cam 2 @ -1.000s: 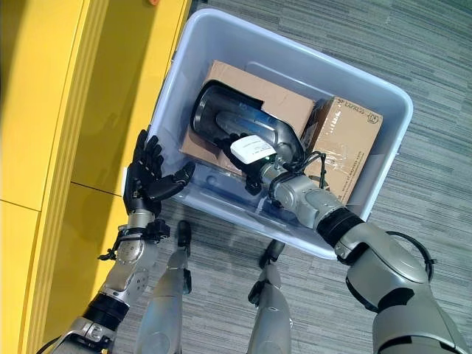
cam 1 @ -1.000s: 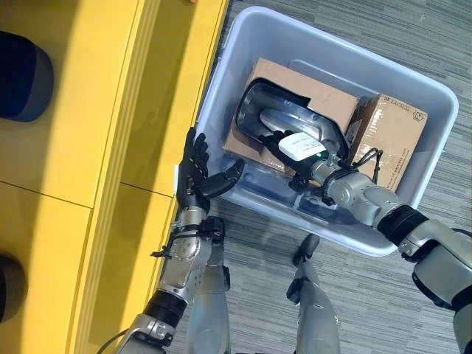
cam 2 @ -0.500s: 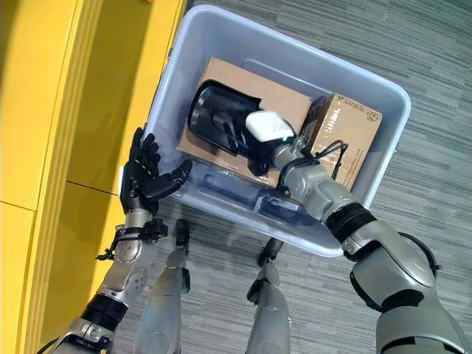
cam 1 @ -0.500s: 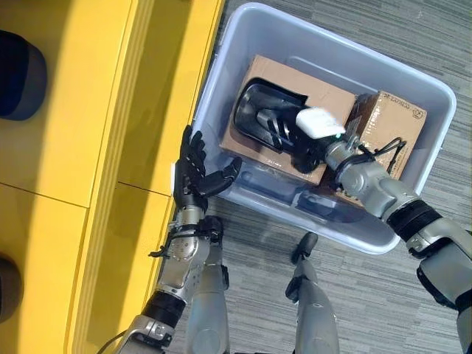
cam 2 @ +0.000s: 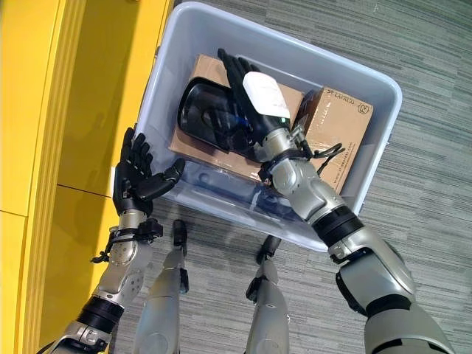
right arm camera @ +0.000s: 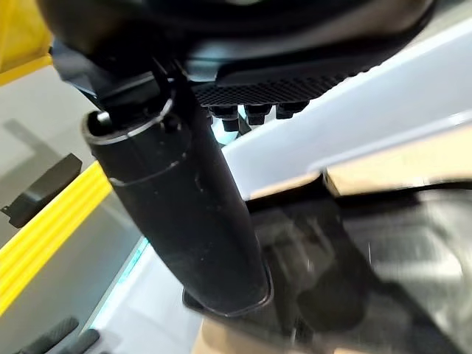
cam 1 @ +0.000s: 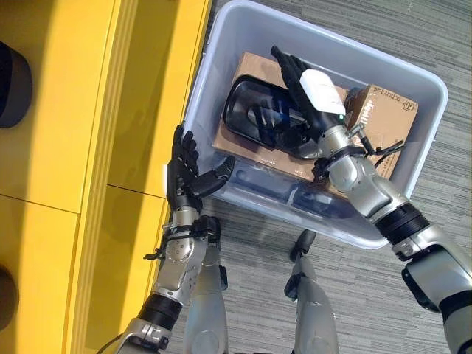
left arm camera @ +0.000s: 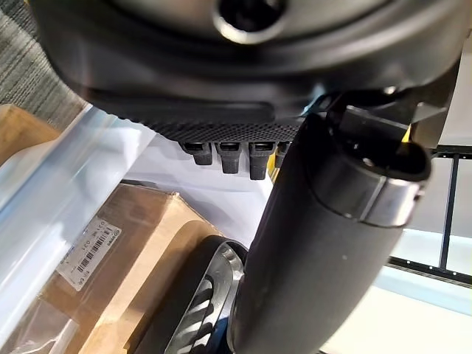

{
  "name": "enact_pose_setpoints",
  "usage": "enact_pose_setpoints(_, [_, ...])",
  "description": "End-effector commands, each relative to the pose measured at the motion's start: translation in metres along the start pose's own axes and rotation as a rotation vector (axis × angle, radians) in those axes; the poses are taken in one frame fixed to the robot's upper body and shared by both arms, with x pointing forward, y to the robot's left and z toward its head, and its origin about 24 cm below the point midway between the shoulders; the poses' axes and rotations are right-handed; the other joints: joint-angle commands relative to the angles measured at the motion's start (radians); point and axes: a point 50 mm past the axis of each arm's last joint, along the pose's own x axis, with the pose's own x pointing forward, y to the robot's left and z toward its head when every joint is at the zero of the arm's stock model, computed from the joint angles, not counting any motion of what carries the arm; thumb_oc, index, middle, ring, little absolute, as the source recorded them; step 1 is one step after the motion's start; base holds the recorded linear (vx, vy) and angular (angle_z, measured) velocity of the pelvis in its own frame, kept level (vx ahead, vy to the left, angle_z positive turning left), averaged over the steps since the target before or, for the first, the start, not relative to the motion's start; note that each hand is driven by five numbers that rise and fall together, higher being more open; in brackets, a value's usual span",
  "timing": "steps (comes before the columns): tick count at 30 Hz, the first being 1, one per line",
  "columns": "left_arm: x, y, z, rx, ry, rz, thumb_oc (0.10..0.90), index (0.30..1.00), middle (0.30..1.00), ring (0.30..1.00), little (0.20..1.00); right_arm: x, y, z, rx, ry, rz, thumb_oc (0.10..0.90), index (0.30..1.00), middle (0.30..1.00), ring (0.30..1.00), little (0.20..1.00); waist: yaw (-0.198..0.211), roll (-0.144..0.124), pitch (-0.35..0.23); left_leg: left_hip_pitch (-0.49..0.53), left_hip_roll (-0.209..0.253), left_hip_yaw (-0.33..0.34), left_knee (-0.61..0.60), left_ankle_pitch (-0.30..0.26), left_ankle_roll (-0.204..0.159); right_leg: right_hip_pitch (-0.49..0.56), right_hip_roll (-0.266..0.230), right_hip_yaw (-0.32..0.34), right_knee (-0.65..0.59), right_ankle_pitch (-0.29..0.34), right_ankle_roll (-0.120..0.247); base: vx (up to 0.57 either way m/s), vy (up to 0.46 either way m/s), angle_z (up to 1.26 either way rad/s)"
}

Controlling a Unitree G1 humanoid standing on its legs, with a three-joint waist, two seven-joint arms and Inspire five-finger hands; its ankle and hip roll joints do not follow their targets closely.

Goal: Move parts from the plastic box to the shelf.

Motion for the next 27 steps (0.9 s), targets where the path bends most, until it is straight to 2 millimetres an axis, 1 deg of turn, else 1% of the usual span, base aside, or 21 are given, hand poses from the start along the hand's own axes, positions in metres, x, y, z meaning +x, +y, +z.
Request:
enact_pose_setpoints(1, [-0.012, 0.016, -0.028, 0.074, 0.155, 0.078, 0.900, 1.000, 1.000, 1.000, 1.000, 0.024, -0.058, 0.052, 0.086, -0.223, -0.273, 0.900, 1.000, 1.000, 1.000, 1.000, -0.007, -0.008, 0.030, 0.084, 0.017, 0.041, -0.009, -0.018, -0.029, 0.134, -0.057, 0.085, 0.190, -0.102, 0.083, 0.00, 0.000, 0.00])
enact_pose_setpoints(5, [-0.012, 0.014, -0.030, 0.080, 0.164, 0.084, 0.900, 1.000, 1.000, 1.000, 1.000, 0.026, -0.047, 0.066, 0.177, -0.241, -0.282, 0.900, 1.000, 1.000, 1.000, 1.000, -0.008, -0.008, 0.029, 0.086, 0.013, 0.046, -0.012, -0.020, -0.025, 0.136, -0.058, 0.089, 0.183, -0.090, 0.085, 0.00, 0.000, 0.00])
enact_pose_setpoints(6, [-0.012, 0.014, -0.030, 0.081, 0.163, 0.084, 0.900, 1.000, 1.000, 1.000, 1.000, 0.026, -0.047, 0.066, 0.177, -0.241, -0.283, 0.900, 1.000, 1.000, 1.000, 1.000, -0.008, -0.008, 0.028, 0.083, 0.013, 0.047, -0.013, -0.016, -0.024, 0.134, -0.058, 0.089, 0.180, -0.085, 0.084, 0.00, 0.000, 0.00])
enact_pose_setpoints(8, [-0.012, 0.012, -0.031, 0.090, 0.169, 0.090, 0.900, 1.000, 1.000, 1.000, 1.000, 0.026, -0.040, 0.070, 0.189, -0.233, -0.297, 0.900, 1.000, 1.000, 1.000, 1.000, -0.010, -0.007, 0.026, 0.083, 0.011, 0.049, -0.016, -0.016, -0.023, 0.135, -0.058, 0.089, 0.176, -0.081, 0.086, 0.01, 0.022, -0.03])
enact_pose_setpoints(11, [-0.012, 0.010, -0.033, 0.090, 0.178, 0.093, 0.900, 1.000, 1.000, 1.000, 1.000, 0.027, -0.030, 0.069, 0.230, -0.194, -0.296, 0.900, 1.000, 1.000, 1.000, 1.000, -0.010, -0.005, 0.025, 0.084, 0.008, 0.051, -0.015, -0.020, -0.020, 0.138, -0.059, 0.090, 0.173, -0.078, 0.087, 0.00, 0.000, 0.00])
enact_pose_setpoints(14, [-0.012, 0.009, -0.033, 0.095, 0.181, 0.095, 0.900, 1.000, 1.000, 1.000, 1.000, 0.027, -0.029, 0.067, 0.217, -0.175, -0.318, 0.900, 1.000, 1.000, 1.000, 1.000, -0.011, -0.005, 0.026, 0.082, 0.006, 0.049, -0.012, -0.022, -0.019, 0.138, -0.060, 0.090, 0.172, -0.075, 0.088, 0.00, 0.000, 0.00])
enact_pose_setpoints(17, [-0.012, 0.007, -0.034, 0.105, 0.179, 0.091, 0.900, 1.000, 1.000, 1.000, 1.000, 0.028, -0.028, 0.070, 0.221, -0.171, -0.341, 0.900, 1.000, 1.000, 1.000, 1.000, -0.010, -0.004, 0.027, 0.076, 0.004, 0.048, -0.008, -0.024, -0.018, 0.139, -0.062, 0.090, 0.172, -0.074, 0.087, 0.00, 0.000, 0.00])
enact_pose_setpoints(19, [-0.012, 0.007, -0.034, 0.105, 0.179, 0.096, 0.900, 1.000, 1.000, 1.000, 1.000, 0.026, -0.029, 0.077, 0.211, -0.202, -0.360, 0.900, 1.000, 1.000, 1.000, 1.000, -0.011, -0.003, 0.029, 0.076, 0.003, 0.050, -0.008, -0.025, -0.018, 0.139, -0.063, 0.089, 0.171, -0.074, 0.087, 0.00, 0.000, 0.00])
enact_pose_setpoints(20, [-0.012, 0.007, -0.034, 0.106, 0.180, 0.096, 0.900, 1.000, 1.000, 1.000, 1.000, 0.026, -0.029, 0.077, 0.211, -0.202, -0.360, 0.900, 1.000, 1.000, 1.000, 1.000, -0.011, -0.003, 0.029, 0.076, 0.003, 0.050, -0.008, -0.025, -0.018, 0.139, -0.063, 0.090, 0.171, -0.074, 0.087, 0.00, 0.000, 0.00])
enact_pose_setpoints(21, [-0.012, 0.006, -0.034, 0.109, 0.179, 0.098, 0.900, 1.000, 1.000, 1.000, 1.000, 0.025, -0.027, 0.081, 0.203, -0.219, -0.360, 0.900, 1.000, 1.000, 1.000, 1.000, -0.012, -0.002, 0.031, 0.076, 0.002, 0.051, -0.008, -0.025, -0.017, 0.138, -0.063, 0.091, 0.171, -0.074, 0.087, 0.00, 0.000, 0.00])
enact_pose_setpoints(27, [-0.013, 0.007, -0.034, 0.121, 0.177, 0.108, 0.900, 1.000, 1.000, 1.000, 1.000, 0.018, -0.020, 0.081, 0.171, -0.224, -0.349, 0.900, 1.000, 1.000, 1.000, 1.000, -0.020, -0.005, 0.034, 0.077, 0.003, 0.054, -0.007, -0.026, -0.017, 0.134, -0.062, 0.094, 0.171, -0.077, 0.086, 0.00, 0.000, 0.00])
